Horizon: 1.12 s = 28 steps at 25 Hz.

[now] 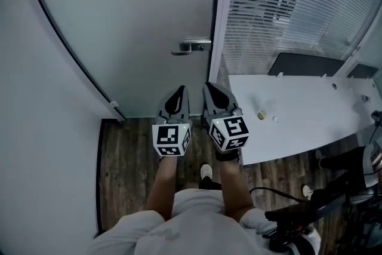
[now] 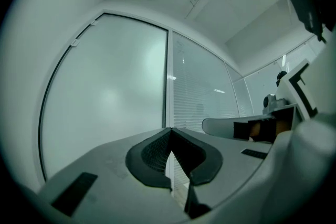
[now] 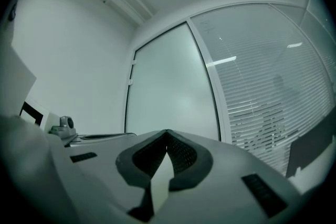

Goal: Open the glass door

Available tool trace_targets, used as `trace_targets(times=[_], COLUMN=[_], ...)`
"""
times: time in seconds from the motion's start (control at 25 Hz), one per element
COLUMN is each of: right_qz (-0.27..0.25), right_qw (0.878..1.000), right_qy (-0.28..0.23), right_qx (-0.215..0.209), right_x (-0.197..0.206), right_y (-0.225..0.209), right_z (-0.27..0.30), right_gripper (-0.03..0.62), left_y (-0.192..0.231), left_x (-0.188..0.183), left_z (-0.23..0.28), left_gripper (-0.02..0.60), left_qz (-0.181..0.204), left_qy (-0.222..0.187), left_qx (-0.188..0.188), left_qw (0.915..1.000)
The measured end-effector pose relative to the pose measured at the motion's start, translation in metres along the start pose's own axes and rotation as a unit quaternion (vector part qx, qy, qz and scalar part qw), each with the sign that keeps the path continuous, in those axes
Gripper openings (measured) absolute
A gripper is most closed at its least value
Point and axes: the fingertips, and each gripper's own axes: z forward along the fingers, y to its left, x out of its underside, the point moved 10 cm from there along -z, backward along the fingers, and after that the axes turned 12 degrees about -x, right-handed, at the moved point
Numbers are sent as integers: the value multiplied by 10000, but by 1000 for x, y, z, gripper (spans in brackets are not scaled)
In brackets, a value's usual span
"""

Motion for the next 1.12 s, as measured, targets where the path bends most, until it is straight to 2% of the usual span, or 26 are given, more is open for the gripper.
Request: trace_targets(times=[0.32,0.56,0.72,0.8,0.96,1.12], right_qz=[-133,22,161,169,228,234], right_qw=[9996,9997,9994,9995,9996,9996], right_qy=[-159,44,189,136,110,80], right_qx=[-167,-245,-236,-210,-114,-169], right_x=[-10,1,23,29,34,37], right_y=[-83,-123,-141,-150,-170,-177], right_z=[46,63,80,89,106,131], right_gripper=[0,0,0,0,0,0], left_y=[-9,-15,-5,1,7,17], left_x=[0,14,32,40,50,55], left_z=[88,115,141,156,181,206], left_gripper=[0,1,0,0,2,2], left_qz=[40,113,436,500,252,349], left_qy=[-222,-72,99,149,175,294], left_qx=[-202,-400,-405,-355,-234,102], left_qw=[9995,9991,9982,9980,9993,9989])
